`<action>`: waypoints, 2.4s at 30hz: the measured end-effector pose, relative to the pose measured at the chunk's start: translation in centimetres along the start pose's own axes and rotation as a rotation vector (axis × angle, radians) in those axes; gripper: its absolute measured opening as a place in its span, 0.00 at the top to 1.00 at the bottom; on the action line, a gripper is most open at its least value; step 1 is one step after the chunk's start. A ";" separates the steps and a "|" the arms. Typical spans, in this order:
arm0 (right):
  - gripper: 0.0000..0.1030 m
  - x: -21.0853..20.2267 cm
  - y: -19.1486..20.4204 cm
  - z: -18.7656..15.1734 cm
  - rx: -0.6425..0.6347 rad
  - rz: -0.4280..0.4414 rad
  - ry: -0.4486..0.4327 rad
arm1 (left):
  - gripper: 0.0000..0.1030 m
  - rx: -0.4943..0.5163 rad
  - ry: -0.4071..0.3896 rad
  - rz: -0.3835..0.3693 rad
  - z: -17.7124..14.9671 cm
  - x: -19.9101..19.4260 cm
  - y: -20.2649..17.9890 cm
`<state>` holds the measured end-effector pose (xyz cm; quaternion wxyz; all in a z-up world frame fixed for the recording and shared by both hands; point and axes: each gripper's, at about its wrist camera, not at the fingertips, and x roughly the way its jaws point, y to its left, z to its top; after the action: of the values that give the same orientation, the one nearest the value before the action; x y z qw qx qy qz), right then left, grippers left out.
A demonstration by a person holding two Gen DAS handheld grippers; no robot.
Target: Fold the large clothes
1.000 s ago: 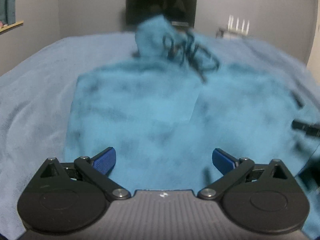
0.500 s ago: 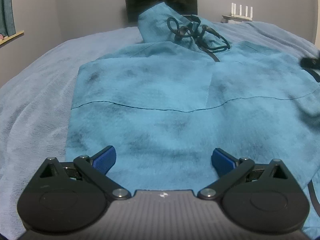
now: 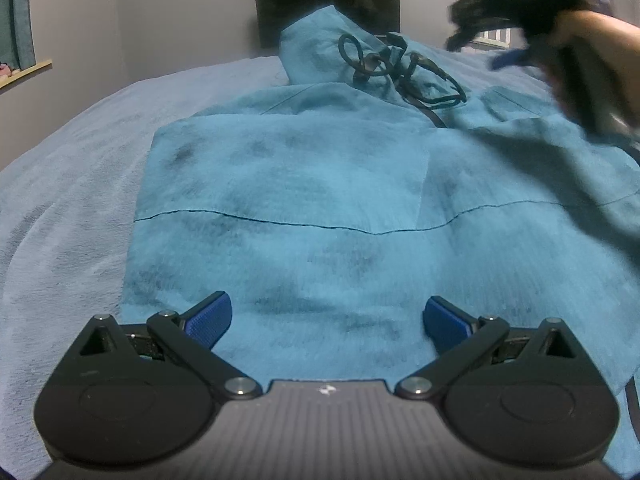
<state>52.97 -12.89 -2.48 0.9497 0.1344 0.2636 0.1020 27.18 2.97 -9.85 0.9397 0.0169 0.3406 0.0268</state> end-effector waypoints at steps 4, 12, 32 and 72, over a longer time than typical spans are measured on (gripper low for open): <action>0.49 4.3 2.3 2.2 -0.009 -0.015 -0.006 | 0.00 -0.066 -0.069 0.001 0.2 -0.5 0.9; 0.39 11.6 6.5 3.4 -0.179 -0.110 0.051 | 0.00 -0.196 -0.147 0.063 0.8 -0.5 3.2; 1.00 -11.3 2.5 -8.6 -0.423 0.118 -0.402 | 0.00 -0.182 -0.129 0.061 0.6 0.7 3.6; 0.49 22.2 -1.9 4.8 0.018 0.099 0.141 | 0.00 -0.162 -0.150 0.073 -1.0 2.9 3.1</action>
<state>74.35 -9.76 -9.60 0.9214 0.1484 0.3236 0.1557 28.59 6.22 -12.31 0.9592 -0.0447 0.2653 0.0872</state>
